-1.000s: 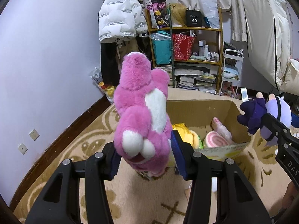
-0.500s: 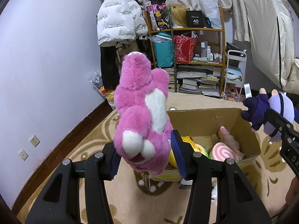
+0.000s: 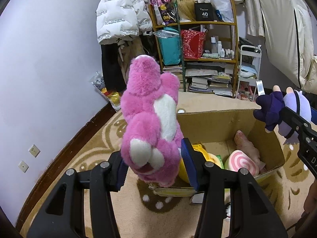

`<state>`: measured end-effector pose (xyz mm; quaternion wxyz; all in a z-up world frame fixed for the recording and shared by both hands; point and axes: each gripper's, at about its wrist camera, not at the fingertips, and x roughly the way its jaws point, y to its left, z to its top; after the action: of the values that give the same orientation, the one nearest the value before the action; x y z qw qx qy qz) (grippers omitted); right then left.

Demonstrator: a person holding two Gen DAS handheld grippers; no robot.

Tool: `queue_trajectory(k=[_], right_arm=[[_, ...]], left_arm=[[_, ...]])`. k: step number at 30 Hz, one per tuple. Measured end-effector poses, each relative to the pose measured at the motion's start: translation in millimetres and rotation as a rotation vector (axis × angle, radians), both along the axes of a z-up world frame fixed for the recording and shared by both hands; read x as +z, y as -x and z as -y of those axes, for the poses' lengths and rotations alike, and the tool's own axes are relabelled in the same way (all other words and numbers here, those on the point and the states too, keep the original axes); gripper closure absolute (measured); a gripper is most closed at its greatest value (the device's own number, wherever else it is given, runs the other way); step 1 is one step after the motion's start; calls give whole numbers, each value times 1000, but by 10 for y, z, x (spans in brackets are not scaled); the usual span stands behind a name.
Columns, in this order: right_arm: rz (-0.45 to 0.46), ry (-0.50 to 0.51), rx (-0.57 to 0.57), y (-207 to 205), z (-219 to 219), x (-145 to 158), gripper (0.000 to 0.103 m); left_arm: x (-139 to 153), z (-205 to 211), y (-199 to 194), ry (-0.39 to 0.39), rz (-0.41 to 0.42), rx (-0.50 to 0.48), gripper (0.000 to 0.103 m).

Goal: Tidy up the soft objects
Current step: 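Carry the bunny and the doll over the box and lower them inside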

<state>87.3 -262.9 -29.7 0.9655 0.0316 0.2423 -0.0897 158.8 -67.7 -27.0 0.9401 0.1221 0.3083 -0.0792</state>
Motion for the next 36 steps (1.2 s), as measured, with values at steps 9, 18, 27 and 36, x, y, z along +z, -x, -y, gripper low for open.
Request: queue_trajectory(k=[9,18,27,36], right_arm=[[-20,-42,-11,-100,89,-122,43],[-13,-33,23,-107,17,-199,43],[-8,-45,66,-88,-73,-269,43],[-26,-79,100,-122,-76,-363,43]], left_arm=[[-107,44,-106,2,-38,-16,54],[-132,77,-186,13,-57,-33,54],[-161,82,-199,38,-80,-63,54],[-251,82,-268,55,-127,-73,54]])
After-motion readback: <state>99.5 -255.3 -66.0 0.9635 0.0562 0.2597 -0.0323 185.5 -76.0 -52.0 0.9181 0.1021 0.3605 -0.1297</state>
